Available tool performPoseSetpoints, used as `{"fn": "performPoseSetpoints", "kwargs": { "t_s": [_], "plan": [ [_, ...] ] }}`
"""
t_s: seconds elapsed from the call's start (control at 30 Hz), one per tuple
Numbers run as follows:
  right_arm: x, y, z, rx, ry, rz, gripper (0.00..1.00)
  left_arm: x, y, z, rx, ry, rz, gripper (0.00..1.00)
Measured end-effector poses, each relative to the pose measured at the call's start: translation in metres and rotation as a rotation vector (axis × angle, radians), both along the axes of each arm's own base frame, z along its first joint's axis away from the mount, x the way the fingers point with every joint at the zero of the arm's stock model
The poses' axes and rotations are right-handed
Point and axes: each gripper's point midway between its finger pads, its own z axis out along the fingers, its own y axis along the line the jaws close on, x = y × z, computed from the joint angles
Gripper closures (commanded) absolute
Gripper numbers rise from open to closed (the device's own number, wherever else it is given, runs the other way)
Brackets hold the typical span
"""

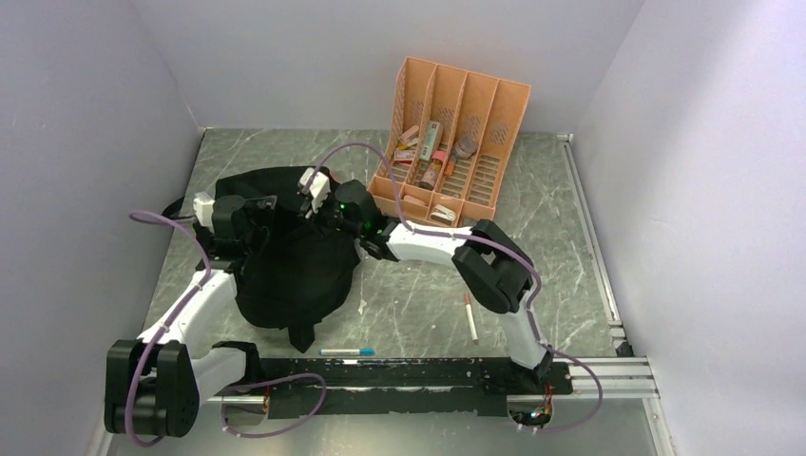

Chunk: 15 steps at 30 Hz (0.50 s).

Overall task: Pack the student bag
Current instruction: Adjust the student bag at the center of the board, then pick up the stationery from the center of the board.

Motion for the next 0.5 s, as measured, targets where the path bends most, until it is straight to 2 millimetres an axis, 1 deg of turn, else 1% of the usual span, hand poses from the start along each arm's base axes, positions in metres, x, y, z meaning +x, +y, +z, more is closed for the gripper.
{"fn": "performPoseSetpoints", "kwargs": {
  "t_s": [0.07, 0.13, 0.2, 0.23, 0.27, 0.37, 0.43, 0.5],
  "plan": [
    [-0.005, -0.004, -0.001, -0.013, -0.001, 0.006, 0.63, 0.0, 0.003, 0.001, 0.015, 0.003, 0.001, 0.95],
    [-0.011, -0.012, 0.003, -0.021, -0.001, 0.006, 0.53, -0.001, 0.005, 0.001, 0.034, 0.005, 0.001, 0.95],
    [-0.019, -0.023, 0.009, -0.025, 0.005, 0.005, 0.49, -0.002, 0.007, 0.003, 0.056, 0.003, -0.002, 0.95],
    [-0.026, -0.033, 0.015, -0.028, 0.007, 0.005, 0.48, -0.002, 0.008, 0.004, 0.071, 0.004, -0.006, 0.95],
    [-0.028, -0.035, 0.016, -0.027, 0.007, 0.005, 0.48, -0.001, 0.008, 0.006, 0.086, 0.006, -0.009, 0.95],
    [-0.046, -0.06, 0.028, -0.026, 0.021, 0.0, 0.48, -0.001, 0.009, 0.01, 0.141, 0.014, -0.02, 0.95],
    [-0.063, -0.082, 0.034, -0.023, 0.043, -0.003, 0.48, -0.002, 0.008, 0.012, 0.171, 0.018, -0.03, 0.95],
    [-0.084, -0.105, 0.043, -0.011, 0.064, 0.005, 0.48, -0.003, 0.007, 0.011, 0.197, 0.024, -0.039, 0.95]
  ]
}}
